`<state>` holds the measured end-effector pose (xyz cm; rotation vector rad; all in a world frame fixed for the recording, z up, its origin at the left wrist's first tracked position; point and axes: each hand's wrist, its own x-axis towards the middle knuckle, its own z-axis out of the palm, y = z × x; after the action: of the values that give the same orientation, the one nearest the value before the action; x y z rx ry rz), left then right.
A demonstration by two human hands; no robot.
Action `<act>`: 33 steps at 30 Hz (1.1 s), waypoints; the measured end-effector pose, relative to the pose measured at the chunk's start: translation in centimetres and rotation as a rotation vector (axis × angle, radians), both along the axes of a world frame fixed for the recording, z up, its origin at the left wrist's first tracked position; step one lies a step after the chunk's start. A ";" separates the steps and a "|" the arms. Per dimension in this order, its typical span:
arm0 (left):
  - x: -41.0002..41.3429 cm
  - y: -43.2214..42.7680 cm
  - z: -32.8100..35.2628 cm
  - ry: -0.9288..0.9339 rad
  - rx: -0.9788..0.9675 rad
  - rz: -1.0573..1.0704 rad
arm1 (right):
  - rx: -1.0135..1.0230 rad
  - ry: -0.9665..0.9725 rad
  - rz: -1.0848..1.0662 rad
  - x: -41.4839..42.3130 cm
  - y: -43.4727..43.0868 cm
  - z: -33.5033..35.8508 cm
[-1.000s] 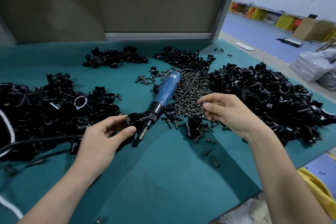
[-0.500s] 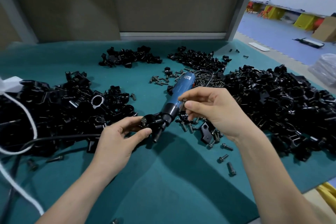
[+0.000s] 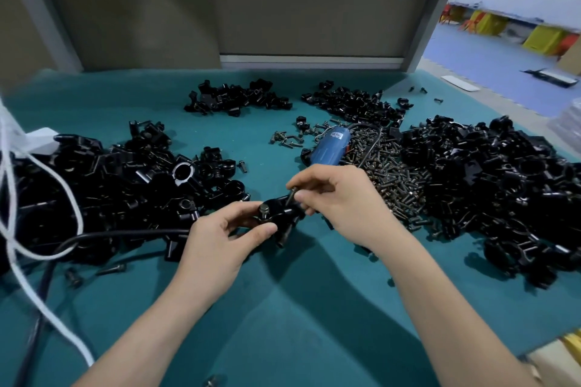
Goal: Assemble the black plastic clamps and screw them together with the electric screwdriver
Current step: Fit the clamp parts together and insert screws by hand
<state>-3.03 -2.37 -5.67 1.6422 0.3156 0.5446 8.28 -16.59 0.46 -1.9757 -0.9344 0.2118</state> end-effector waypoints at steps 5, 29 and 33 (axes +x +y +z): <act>-0.1 -0.1 0.1 -0.002 0.018 0.002 | -0.091 -0.175 0.034 -0.3 0.4 0.4; -0.4 -0.2 0.2 -0.045 0.062 -0.052 | -0.369 0.005 0.077 0.7 1.3 2.3; -0.5 -0.6 0.8 -0.121 0.087 0.003 | -0.180 0.446 0.122 -0.1 1.0 2.0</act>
<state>-3.55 -2.94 -4.84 1.6851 0.2081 0.6649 8.14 -15.54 2.45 -1.9181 -0.7613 0.7948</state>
